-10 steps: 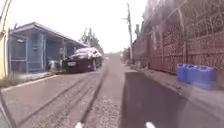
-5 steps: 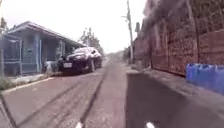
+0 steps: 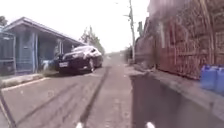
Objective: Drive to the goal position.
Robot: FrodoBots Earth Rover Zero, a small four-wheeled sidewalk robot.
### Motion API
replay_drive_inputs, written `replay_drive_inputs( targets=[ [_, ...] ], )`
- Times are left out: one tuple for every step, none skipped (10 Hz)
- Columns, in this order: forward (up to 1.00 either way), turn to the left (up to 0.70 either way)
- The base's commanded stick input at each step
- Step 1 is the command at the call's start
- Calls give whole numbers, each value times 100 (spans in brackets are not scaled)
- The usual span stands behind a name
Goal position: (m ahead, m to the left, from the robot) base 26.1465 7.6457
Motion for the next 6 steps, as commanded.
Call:
replay_drive_inputs(
  targets=[
    [100,-32],
    [100,-18],
    [100,0],
    [100,0],
    [100,0],
    [100,0]
  ],
)
